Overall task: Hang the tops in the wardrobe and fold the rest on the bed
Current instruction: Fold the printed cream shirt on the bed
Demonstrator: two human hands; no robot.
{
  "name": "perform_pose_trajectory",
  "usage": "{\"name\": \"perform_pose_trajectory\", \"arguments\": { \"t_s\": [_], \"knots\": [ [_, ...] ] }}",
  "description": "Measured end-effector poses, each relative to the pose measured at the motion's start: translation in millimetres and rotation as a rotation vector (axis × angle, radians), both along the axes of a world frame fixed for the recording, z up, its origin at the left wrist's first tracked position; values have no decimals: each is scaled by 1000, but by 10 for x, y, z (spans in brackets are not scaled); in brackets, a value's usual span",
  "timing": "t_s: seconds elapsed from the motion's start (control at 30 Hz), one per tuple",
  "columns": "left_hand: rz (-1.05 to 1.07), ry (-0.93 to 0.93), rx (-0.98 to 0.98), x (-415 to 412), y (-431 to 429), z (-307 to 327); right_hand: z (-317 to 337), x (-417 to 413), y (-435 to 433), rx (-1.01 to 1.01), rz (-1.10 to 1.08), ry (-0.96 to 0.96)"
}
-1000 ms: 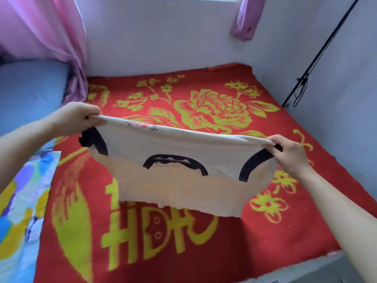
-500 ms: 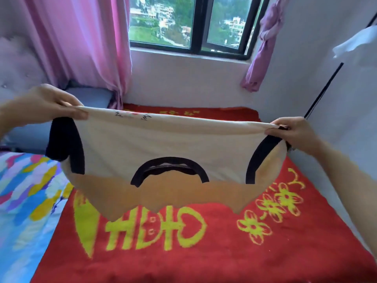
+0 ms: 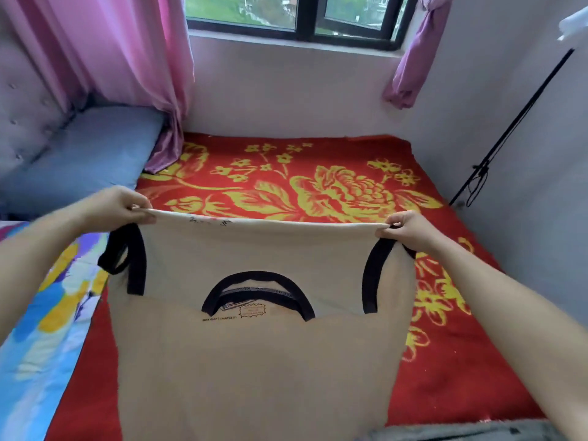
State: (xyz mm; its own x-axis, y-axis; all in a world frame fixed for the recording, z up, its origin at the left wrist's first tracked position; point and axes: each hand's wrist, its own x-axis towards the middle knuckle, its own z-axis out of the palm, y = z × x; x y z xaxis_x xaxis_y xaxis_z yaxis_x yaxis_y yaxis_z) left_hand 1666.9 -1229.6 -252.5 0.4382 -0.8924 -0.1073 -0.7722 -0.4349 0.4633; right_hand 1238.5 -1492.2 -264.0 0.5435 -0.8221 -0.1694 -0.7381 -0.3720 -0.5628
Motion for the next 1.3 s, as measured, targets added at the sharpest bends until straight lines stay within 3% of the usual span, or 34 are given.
{"name": "perform_pose_trajectory", "arguments": {
  "t_s": [0.33, 0.5, 0.8, 0.87, 0.97, 1.07, 1.17, 1.23, 1.3],
  "knots": [
    [47, -69, 244, 655, -726, -1803, -1454, 739, -385, -121, -204, 406],
    [66, -30, 293, 787, -1052, -2278, -2001, 996, -521, -149, -246, 508],
    [142, 42, 213, 849, -1301, -2724, -2565, 1060, -825, -230, -199, 594],
    [139, 47, 186, 817, -1265, -2742, -2676, 1002, -841, -388, -135, 535],
    [95, 96, 59, 715, -996, -2734, -2727, 777, -650, -838, 129, 366],
    [-164, -142, -127, 588, -486, -2785, -2794, 390, -363, -1016, 358, 285],
    [-382, -262, -78, 320, 105, -3001, -2962, -3, -18, -939, 547, 353],
    [-441, -279, 49, 46, 424, -3236, -3187, -181, 267, -718, 646, 554],
    [-473, -294, 316, -233, 694, -3591, -3379, -237, 485, -440, 732, 810]
  ]
}}
